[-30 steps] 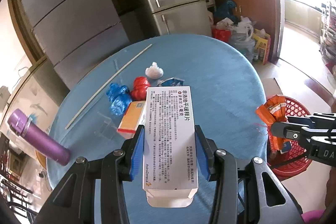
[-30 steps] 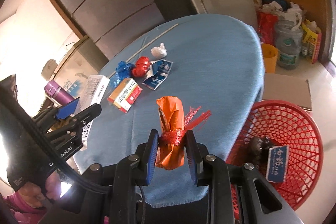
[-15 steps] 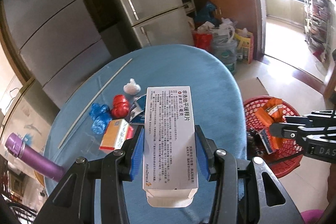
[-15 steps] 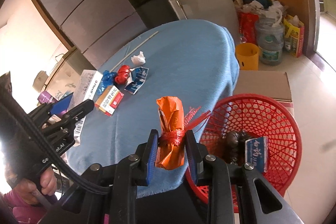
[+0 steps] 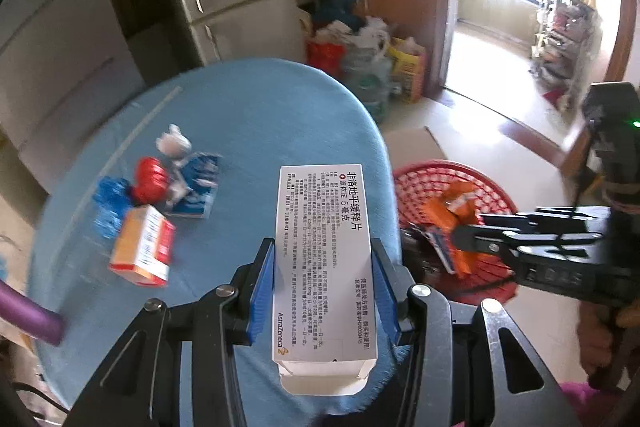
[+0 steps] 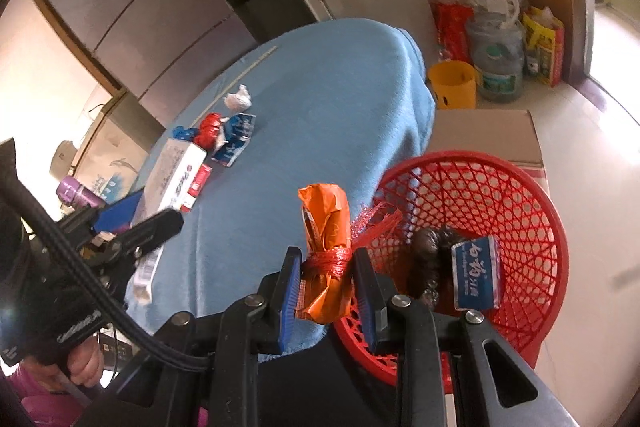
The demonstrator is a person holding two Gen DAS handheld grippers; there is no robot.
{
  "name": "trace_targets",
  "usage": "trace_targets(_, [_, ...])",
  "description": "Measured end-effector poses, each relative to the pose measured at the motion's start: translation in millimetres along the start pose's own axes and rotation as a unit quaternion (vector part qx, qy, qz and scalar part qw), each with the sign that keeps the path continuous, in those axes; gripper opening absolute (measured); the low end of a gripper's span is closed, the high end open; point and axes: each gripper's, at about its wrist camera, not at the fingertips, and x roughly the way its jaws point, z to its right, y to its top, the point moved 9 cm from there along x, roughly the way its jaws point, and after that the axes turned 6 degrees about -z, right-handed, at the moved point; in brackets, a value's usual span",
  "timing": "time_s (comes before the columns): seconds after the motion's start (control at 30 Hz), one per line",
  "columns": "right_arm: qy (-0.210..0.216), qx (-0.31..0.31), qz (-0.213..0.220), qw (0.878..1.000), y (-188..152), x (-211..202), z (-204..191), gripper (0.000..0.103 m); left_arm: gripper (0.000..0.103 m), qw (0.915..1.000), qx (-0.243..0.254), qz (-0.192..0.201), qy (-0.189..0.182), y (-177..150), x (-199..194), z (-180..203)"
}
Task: Collect trash
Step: 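Carry the white box with the left gripper while the right gripper carries the orange bag to the basket, then release the orange bag from the right gripper into the basket while the left gripper drops the white box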
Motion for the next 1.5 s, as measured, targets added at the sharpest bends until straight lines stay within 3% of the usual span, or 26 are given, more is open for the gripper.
trace_targets(0.4, [0.003, 0.005, -0.012, 1.0, -5, 14, -5, 0.028, 0.047, 0.9981, -0.039, -0.024, -0.041, -14, 18, -6])
trace_targets(0.6, [-0.009, 0.034, -0.031, 0.999, -11, 25, 10, 0.028, 0.047, 0.9967, -0.055, -0.039, -0.046, -21, 26, -10])
trace_targets(0.9, [-0.034, 0.068, -0.042, 0.996, -13, 30, 38, 0.028, 0.047, 0.9942, -0.015, -0.063, -0.086, -22, 37, 14])
trace_targets(1.07, [-0.051, 0.098, -0.044, 0.993, -13, 27, 61, 0.028, 0.047, 0.9869, 0.029, -0.087, -0.132, -15, 53, 44])
trace_targets(1.27, [-0.068, 0.126, -0.042, 0.989, -13, 20, 86, 0.03, 0.047, 0.9801, 0.036, -0.104, -0.165, 5, 69, 68])
trace_targets(1.33, [-0.07, 0.139, -0.041, 0.987, -11, 17, 94, 0.03, 0.049, 0.9797, 0.037, -0.103, -0.168, 9, 71, 72])
trace_targets(1.4, [-0.062, 0.15, -0.04, 0.986, -10, 16, 99, 0.031, 0.059, 0.979, 0.032, -0.099, -0.175, 12, 71, 74])
trace_targets(1.5, [-0.068, 0.156, -0.034, 0.985, -8, 13, 103, 0.031, 0.062, 0.9807, 0.03, -0.088, -0.172, 15, 66, 70])
